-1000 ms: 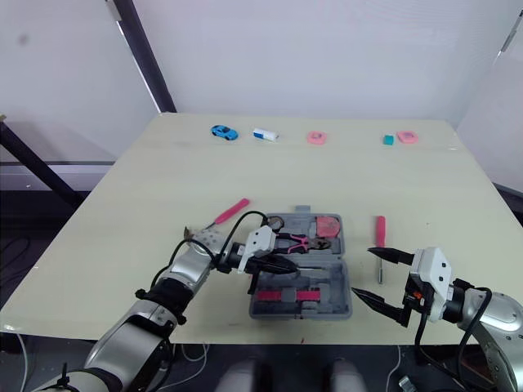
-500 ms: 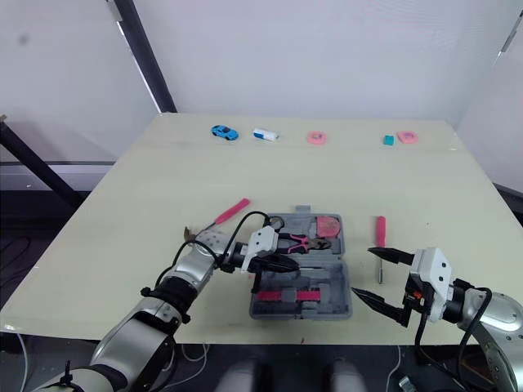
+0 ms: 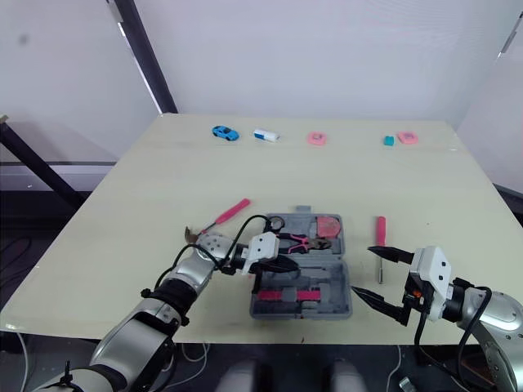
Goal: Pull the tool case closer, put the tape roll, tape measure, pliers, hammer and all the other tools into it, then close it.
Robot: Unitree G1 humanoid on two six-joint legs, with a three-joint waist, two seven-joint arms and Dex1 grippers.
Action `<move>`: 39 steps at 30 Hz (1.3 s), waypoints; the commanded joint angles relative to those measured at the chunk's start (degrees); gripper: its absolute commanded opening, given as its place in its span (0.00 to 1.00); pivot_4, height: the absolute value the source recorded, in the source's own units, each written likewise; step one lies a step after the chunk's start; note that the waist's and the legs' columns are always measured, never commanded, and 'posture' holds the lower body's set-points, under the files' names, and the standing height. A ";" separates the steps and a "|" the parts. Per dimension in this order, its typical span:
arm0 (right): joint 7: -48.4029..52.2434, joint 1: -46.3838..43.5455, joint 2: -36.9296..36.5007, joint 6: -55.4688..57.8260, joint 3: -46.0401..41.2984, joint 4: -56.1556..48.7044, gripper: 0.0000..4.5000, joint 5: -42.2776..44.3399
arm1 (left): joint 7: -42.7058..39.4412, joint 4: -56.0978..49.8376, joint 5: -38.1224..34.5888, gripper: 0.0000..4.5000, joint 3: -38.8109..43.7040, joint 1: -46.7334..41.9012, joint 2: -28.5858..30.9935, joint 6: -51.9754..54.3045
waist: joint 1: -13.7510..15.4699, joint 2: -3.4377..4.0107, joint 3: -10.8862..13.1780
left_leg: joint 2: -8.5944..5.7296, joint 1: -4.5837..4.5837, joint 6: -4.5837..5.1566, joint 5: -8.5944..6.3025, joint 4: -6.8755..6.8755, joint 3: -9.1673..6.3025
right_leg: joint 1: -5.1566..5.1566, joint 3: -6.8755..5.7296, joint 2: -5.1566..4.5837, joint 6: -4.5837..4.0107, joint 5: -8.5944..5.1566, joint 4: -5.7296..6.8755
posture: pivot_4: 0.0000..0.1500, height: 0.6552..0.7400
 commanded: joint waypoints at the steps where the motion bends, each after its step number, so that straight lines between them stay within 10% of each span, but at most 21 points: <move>1: 0.13 -0.30 -0.07 -0.66 -1.20 -1.32 1.00 0.78 | 1.35 3.42 2.61 0.02 -0.90 1.84 0.69 1.30 | -0.01 0.00 -0.04 | 0.00 0.02 0.00 0.00 0.00 0.00 | 0.01 0.00 0.00 0.00 0.00 0.00 | 1.00 1.00; 16: 0.91 -1.36 0.39 -0.87 -1.17 0.61 1.00 1.14 | -4.36 -8.78 -11.26 0.02 7.02 5.10 0.40 8.02 | -0.42 0.00 -0.41 | 0.04 0.03 0.00 0.00 -0.01 0.01 | 0.00 0.00 0.01 -0.01 -0.01 0.02 | 1.00 1.00; 31: -2.72 3.49 5.87 -6.94 -7.66 12.97 1.00 -0.44 | 10.63 -36.41 -25.73 0.02 29.72 25.70 11.40 27.35 | -0.13 0.03 -0.35 | 0.13 -0.01 0.00 0.00 -0.05 0.05 | -0.04 -0.02 0.01 -0.03 -0.02 -0.01 | 1.00 1.00; 39: -4.47 8.89 7.42 -12.93 -13.01 20.59 1.00 -2.82 | 13.78 -36.51 -26.89 0.75 38.61 40.02 13.93 25.61 | -0.04 0.07 -0.33 | 0.15 0.09 -0.01 0.00 -0.15 0.17 | -0.06 0.05 -0.09 -0.22 -0.13 -0.05 | 1.00 1.00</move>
